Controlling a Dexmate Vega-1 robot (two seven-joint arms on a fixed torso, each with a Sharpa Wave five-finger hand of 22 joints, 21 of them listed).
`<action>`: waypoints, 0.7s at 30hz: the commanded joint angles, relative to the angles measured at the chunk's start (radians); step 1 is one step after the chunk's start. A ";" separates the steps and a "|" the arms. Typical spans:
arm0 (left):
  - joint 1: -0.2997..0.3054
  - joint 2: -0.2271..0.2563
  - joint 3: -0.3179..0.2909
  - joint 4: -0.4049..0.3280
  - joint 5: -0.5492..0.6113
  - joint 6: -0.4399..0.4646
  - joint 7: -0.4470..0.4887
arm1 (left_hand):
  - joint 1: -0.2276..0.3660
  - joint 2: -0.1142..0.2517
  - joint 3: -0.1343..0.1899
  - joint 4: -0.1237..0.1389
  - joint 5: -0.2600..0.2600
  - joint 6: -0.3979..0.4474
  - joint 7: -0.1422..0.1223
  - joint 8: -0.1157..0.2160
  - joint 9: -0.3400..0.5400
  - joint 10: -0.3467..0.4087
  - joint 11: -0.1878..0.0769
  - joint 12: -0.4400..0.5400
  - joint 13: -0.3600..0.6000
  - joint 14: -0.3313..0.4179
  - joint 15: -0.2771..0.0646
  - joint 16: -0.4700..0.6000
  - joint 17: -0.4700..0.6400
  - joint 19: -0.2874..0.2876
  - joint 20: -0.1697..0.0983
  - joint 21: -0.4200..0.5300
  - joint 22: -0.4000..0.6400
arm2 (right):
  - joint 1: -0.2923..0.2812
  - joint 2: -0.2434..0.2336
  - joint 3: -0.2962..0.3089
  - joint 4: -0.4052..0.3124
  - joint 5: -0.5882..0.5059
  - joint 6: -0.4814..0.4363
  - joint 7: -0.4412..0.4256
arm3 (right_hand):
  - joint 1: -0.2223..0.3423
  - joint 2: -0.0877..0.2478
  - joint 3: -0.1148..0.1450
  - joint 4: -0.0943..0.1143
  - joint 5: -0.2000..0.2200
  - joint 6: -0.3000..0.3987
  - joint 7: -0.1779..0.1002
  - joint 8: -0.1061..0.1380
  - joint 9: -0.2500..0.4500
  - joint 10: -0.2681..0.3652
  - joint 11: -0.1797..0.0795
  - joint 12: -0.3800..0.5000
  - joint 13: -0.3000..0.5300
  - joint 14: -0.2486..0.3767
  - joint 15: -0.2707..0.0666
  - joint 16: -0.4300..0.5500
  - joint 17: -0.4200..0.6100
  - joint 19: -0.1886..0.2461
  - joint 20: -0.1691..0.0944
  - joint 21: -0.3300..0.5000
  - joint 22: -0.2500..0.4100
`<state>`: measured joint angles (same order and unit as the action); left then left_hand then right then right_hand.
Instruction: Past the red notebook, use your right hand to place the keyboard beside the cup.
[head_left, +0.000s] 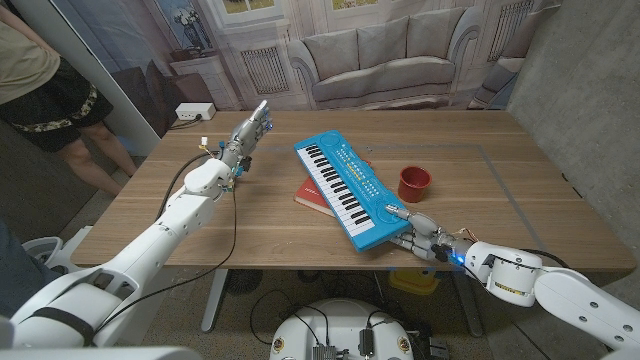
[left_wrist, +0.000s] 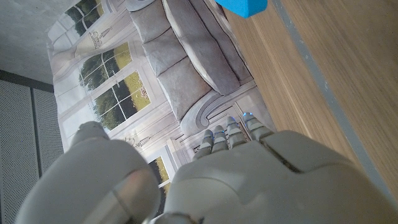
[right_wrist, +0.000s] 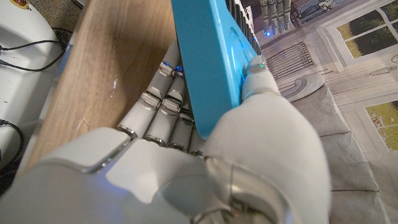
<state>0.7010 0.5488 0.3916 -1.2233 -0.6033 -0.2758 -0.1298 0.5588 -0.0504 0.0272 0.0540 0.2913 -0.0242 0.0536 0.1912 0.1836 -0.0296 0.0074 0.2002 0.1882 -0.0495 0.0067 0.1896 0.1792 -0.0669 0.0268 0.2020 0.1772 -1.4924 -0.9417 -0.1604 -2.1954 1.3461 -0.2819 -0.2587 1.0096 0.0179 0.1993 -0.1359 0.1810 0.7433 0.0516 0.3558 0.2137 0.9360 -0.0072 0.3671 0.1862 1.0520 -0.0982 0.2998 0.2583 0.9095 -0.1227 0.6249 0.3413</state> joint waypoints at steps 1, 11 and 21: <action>-0.019 -0.009 0.011 0.015 0.007 -0.006 -0.013 | 0.010 0.001 -0.004 0.004 -0.001 0.002 0.001 0.004 0.003 -0.008 0.002 0.002 0.004 -0.009 0.001 -0.001 0.005 0.000 0.007 -0.001 0.003 | -0.054 -0.004 0.045 -0.032 -0.016 0.023 -0.027 | 0.125 0.142 0.019 0.010 -0.001 0.205 -0.153 0.002 0.004 0.117 -0.103 -0.003 0.002 0.092 -0.128 0.006 0.005 -0.005 -0.096 0.009 0.005; -0.037 -0.015 0.016 0.027 0.014 -0.005 -0.016 | 0.010 0.001 -0.005 0.004 -0.001 0.002 0.002 0.004 0.003 -0.006 0.002 0.003 0.004 -0.009 0.002 -0.001 0.005 0.000 0.007 -0.001 0.003 | -0.127 0.018 0.096 -0.064 -0.039 0.059 -0.045 | 0.125 0.142 0.020 0.011 -0.001 0.212 -0.151 0.000 0.005 0.125 -0.103 -0.005 0.003 0.097 -0.128 0.007 0.007 -0.007 -0.096 0.019 0.010; -0.047 -0.023 0.019 0.048 0.011 -0.008 -0.027 | 0.011 0.002 -0.007 0.004 -0.002 0.002 0.001 0.004 0.003 -0.006 0.002 0.003 0.004 -0.009 0.002 -0.001 0.005 -0.001 0.006 -0.001 0.003 | -0.157 0.045 0.115 -0.077 -0.057 0.068 -0.060 | 0.124 0.141 0.021 0.013 -0.002 0.211 -0.152 -0.002 0.009 0.126 -0.104 -0.009 0.004 0.099 -0.127 0.006 0.009 -0.010 -0.096 0.029 0.014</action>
<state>0.6662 0.5337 0.4067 -1.1934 -0.5929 -0.2800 -0.1471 0.5694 -0.0526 0.0246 0.0568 0.2913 -0.0242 0.0536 0.1912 0.1835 -0.0296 0.0074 0.2002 0.1881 -0.0495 0.0067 0.1896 0.1792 -0.0669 0.0268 0.2020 0.1772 -1.6080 -0.9204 -0.0733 -2.2526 1.3095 -0.2303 -0.3016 1.0096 0.0179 0.2046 -0.1305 0.1812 0.7475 0.0558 0.3538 0.2164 0.9433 0.0001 0.3594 0.1890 1.0557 -0.0948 0.3031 0.2630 0.9059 -0.1229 0.6477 0.3519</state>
